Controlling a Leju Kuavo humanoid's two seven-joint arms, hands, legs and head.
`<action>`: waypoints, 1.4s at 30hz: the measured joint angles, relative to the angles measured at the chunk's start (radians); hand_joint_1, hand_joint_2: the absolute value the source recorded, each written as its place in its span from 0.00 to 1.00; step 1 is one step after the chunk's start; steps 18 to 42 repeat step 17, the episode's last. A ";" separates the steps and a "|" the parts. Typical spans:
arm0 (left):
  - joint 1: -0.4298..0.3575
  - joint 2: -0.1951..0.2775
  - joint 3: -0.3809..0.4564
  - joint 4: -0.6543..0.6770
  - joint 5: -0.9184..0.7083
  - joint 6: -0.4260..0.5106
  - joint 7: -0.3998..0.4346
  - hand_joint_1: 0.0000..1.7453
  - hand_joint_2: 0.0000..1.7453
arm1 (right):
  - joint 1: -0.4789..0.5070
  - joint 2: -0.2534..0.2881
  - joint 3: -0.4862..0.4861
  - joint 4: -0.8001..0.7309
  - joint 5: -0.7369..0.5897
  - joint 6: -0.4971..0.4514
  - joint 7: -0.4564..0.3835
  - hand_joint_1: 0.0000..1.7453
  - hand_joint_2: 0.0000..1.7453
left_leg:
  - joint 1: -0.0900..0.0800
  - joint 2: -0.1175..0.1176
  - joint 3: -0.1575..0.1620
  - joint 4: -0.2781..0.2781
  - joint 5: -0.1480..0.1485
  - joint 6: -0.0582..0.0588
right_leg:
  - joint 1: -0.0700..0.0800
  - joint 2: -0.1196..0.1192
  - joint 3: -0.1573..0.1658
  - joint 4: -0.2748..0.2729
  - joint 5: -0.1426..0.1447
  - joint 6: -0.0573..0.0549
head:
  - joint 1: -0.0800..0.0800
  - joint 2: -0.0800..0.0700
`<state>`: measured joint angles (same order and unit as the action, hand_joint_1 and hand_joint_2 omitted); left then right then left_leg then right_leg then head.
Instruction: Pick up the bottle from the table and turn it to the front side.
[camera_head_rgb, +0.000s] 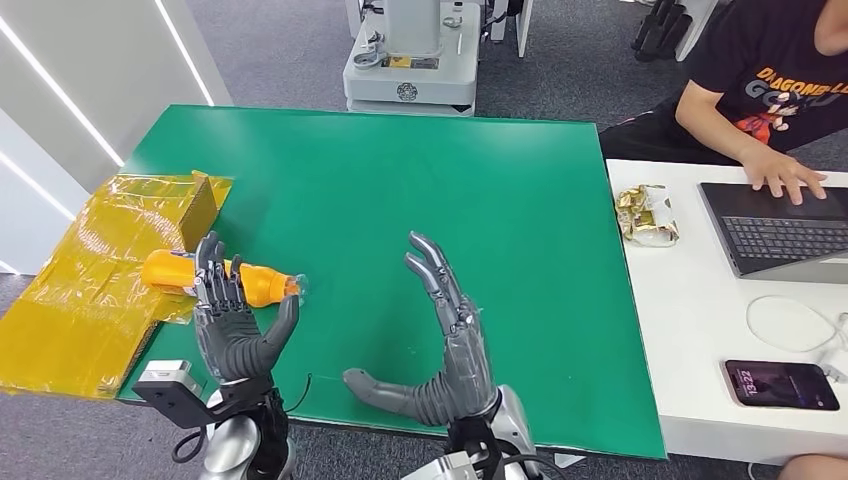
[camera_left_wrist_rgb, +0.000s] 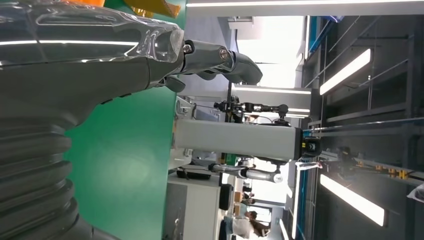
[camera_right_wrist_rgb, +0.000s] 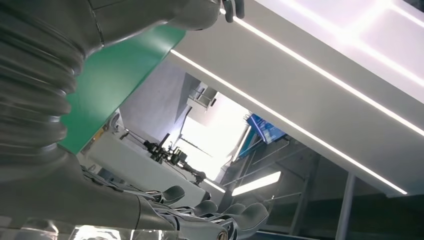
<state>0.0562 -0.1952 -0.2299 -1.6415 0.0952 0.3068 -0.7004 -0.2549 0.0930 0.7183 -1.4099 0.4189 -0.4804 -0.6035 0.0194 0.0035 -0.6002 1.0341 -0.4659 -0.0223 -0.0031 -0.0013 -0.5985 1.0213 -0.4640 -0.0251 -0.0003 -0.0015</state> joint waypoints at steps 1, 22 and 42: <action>0.000 -0.001 0.004 0.000 0.001 -0.002 0.000 0.00 1.00 | 0.000 0.002 0.000 0.001 0.000 -0.006 -0.002 0.00 1.00 | 0.000 0.000 0.000 0.000 0.000 0.000 | 0.000 0.000 0.000 0.000 0.000 0.000 | 0.000 0.000; -0.006 -0.022 0.035 0.001 -0.033 -0.036 0.000 0.00 1.00 | -0.021 0.024 -0.001 0.038 -0.008 -0.029 0.003 0.00 1.00 | 0.000 0.000 0.000 0.000 0.000 0.000 | 0.000 0.000 0.000 0.000 0.000 0.000 | 0.000 0.000; -0.006 -0.022 0.035 0.001 -0.033 -0.036 0.000 0.00 1.00 | -0.021 0.024 -0.001 0.038 -0.008 -0.029 0.003 0.00 1.00 | 0.000 0.000 0.000 0.000 0.000 0.000 | 0.000 0.000 0.000 0.000 0.000 0.000 | 0.000 0.000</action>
